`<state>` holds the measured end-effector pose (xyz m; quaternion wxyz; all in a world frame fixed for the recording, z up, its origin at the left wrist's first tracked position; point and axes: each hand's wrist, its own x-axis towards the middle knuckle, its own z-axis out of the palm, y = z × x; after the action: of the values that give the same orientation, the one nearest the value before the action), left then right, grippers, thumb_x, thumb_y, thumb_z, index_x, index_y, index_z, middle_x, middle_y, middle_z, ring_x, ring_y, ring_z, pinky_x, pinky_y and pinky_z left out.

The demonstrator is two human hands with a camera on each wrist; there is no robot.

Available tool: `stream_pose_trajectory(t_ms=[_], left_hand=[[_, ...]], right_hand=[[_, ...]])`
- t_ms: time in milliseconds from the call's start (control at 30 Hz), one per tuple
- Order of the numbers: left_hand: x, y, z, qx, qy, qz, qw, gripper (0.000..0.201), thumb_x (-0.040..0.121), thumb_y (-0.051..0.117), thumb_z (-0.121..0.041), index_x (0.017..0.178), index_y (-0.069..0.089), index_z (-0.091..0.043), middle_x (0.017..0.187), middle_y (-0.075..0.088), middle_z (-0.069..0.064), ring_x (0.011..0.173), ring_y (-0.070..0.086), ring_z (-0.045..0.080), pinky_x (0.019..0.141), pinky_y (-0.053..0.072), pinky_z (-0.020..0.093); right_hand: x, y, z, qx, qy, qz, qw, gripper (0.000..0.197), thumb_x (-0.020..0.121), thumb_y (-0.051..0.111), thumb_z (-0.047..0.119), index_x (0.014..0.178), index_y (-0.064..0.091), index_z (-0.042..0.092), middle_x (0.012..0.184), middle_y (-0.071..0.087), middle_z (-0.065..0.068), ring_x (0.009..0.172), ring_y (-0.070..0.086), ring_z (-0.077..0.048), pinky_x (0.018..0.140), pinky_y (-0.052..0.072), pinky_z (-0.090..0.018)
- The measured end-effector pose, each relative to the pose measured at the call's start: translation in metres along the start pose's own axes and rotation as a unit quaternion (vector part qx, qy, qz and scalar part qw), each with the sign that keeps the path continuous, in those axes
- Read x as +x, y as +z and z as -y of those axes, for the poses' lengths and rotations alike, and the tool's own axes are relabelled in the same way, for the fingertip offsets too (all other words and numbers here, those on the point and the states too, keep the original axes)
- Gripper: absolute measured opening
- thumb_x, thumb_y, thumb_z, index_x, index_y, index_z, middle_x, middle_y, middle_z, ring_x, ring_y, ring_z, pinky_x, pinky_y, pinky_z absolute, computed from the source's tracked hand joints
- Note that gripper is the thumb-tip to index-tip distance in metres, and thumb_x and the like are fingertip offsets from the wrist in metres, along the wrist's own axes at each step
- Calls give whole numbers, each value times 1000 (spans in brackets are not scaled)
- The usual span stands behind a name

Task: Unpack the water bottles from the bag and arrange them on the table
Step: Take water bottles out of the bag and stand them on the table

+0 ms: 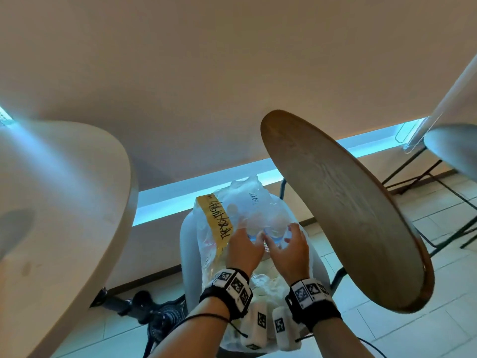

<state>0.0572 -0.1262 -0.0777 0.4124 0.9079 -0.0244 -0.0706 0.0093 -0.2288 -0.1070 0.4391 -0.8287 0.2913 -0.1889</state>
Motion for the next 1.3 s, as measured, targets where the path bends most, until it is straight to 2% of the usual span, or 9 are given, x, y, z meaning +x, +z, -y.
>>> stream_pose_trajectory(t_ms=[67, 167, 333, 467, 667, 833, 1033, 1167, 1300], left_hand=[[-4, 1, 6, -12, 3, 5, 1000, 71, 86, 63, -48, 148, 33, -30, 129, 64, 3, 114, 64, 23, 94, 54, 39], [-13, 1, 12, -31, 24, -12, 999, 65, 83, 69, -43, 139, 41, -28, 125, 64, 4, 113, 64, 24, 91, 55, 38], [-39, 1, 23, -50, 52, -29, 997, 51, 81, 78, -30, 123, 51, -27, 130, 51, -2, 116, 48, 4, 97, 47, 26], [-54, 1, 30, -51, 101, -4, 994, 50, 88, 71, -15, 131, 50, -27, 131, 55, -8, 111, 52, 0, 95, 45, 17], [-70, -17, 30, -40, 121, -31, 991, 45, 89, 71, -22, 130, 54, -28, 129, 56, -5, 114, 56, 11, 91, 58, 37], [-104, -67, 15, -49, 147, -45, 987, 45, 86, 75, -29, 124, 52, -36, 122, 53, -17, 108, 59, 12, 84, 61, 38], [-155, -162, -35, -60, 146, -41, 987, 52, 80, 78, -40, 117, 45, -56, 109, 62, -27, 88, 63, -4, 75, 61, 23], [-191, -238, -75, -89, 170, -94, 977, 49, 77, 80, -40, 109, 49, -59, 105, 60, -30, 87, 65, 4, 70, 62, 26], [-224, -304, -107, -57, 200, -159, 965, 42, 76, 75, -43, 108, 50, -54, 101, 65, -26, 84, 65, 2, 64, 61, 30]], right_hand=[[2, -2, -4, 11, -10, -6, 1000, 57, 70, 85, 45, 106, 54, 13, 101, 62, 1, 93, 64, -20, 75, 57, -37], [4, -4, -11, 24, 1, 23, 999, 62, 61, 90, 46, 97, 49, 18, 95, 63, 2, 90, 65, -18, 71, 60, -37], [-3, -13, -19, 15, -40, 45, 998, 69, 58, 93, 29, 114, 55, 14, 104, 63, 2, 92, 66, -23, 77, 60, -45], [-17, -17, -29, -16, -90, 38, 995, 63, 61, 90, 27, 117, 64, 12, 105, 68, -6, 95, 64, -23, 74, 61, -46], [-38, -49, -12, -14, -119, 47, 992, 60, 69, 87, 26, 123, 65, 15, 103, 64, -1, 95, 65, -22, 70, 63, -40], [-54, -102, 36, 3, -170, 78, 982, 59, 65, 91, 28, 117, 65, 23, 99, 64, 6, 91, 66, -17, 62, 55, -7], [-63, -164, 147, 24, -280, 77, 957, 59, 59, 80, 52, 112, 60, 35, 96, 58, 30, 84, 64, 4, 63, 45, 4], [-70, -189, 231, 103, -335, 94, 932, 50, 61, 75, 59, 107, 62, 43, 88, 71, 24, 84, 70, 3, 63, 52, -4], [-74, -188, 298, 181, -394, 125, 892, 40, 63, 81, 56, 99, 70, 41, 93, 77, 10, 80, 75, -14, 71, 63, -34]])
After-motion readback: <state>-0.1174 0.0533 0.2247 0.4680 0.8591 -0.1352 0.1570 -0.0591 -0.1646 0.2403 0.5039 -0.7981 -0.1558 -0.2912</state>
